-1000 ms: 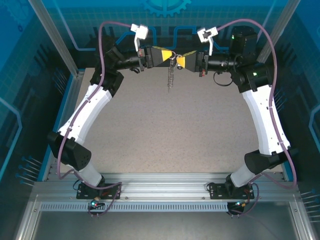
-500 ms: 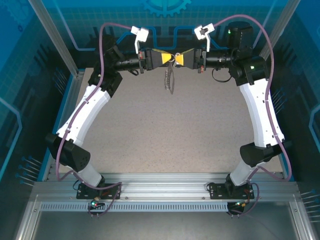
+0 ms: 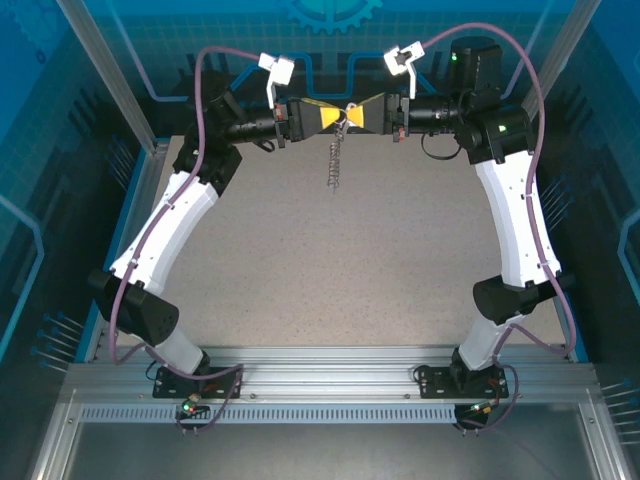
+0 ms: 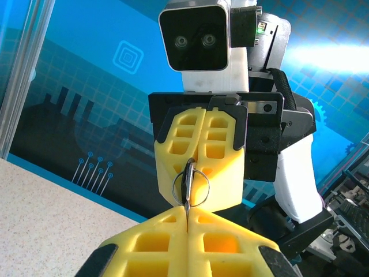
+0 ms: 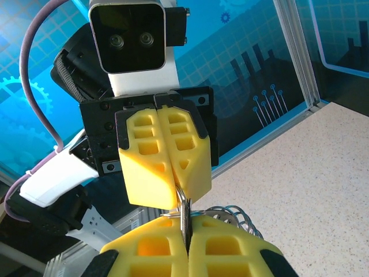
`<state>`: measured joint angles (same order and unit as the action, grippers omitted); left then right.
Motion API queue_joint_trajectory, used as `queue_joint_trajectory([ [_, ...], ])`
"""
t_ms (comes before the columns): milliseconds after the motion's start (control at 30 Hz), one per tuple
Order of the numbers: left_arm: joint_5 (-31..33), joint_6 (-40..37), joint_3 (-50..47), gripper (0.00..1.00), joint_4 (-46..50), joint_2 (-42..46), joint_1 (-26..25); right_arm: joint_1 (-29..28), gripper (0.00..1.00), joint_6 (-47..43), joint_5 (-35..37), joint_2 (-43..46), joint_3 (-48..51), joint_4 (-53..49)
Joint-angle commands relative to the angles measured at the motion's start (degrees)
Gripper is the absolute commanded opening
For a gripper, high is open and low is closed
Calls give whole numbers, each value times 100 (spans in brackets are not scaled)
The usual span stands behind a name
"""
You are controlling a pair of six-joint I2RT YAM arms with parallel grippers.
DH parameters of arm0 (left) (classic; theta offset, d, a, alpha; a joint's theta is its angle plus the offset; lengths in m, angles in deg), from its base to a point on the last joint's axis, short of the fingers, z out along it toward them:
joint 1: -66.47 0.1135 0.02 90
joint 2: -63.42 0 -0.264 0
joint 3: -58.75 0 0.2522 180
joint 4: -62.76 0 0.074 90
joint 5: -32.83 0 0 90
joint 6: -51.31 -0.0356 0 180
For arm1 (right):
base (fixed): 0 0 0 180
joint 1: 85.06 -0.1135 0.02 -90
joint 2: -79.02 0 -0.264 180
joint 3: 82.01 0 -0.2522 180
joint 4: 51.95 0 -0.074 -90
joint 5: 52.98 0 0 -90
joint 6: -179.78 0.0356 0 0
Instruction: Put the keys on the keyring
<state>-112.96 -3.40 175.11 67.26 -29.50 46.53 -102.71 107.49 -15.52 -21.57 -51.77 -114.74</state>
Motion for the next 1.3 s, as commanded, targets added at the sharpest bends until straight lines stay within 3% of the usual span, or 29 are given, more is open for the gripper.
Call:
queue_joint_trajectory([
  [0,-16,-248,-96,0,47,307,-9,84,0,-68,103,279,292,70],
  [367,282,313,-268,0,-699,317,34,-73,0,178,196,1077,1996,759],
  [700,551,849,-545,0,-1479,310,34,-612,0,299,314,754,1882,1031],
  [933,659,1013,-814,0,-1771,380,17,-846,0,443,364,276,1212,1127],
  [1267,923,1154,-996,0,-1974,426,17,-633,0,489,501,474,1487,1128],
])
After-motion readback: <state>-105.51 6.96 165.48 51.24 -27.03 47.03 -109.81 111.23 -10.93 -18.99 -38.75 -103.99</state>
